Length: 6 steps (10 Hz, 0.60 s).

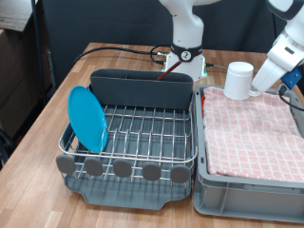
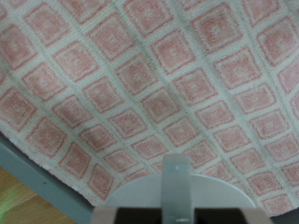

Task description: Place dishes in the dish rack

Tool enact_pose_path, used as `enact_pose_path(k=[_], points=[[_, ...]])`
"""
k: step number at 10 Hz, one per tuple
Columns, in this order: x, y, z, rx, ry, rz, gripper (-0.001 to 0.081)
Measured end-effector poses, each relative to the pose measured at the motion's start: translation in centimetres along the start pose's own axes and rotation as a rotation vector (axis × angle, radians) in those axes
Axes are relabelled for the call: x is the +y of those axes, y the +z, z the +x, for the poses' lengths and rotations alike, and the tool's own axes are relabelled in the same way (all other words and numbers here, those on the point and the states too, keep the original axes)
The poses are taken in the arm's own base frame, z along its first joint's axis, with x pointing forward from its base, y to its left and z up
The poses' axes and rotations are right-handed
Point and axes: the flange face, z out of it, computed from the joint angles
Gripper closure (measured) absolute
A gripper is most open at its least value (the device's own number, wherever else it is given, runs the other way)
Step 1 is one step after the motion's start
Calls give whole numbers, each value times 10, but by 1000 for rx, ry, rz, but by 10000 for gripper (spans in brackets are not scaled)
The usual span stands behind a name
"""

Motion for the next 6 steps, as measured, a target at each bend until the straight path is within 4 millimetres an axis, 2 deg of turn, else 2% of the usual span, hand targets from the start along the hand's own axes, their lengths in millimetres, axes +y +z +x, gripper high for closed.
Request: enact_pose_path(k=[5,6], points=[[33,-66,7,75,185,89,739],[38,-72,7,79,192,92,739]])
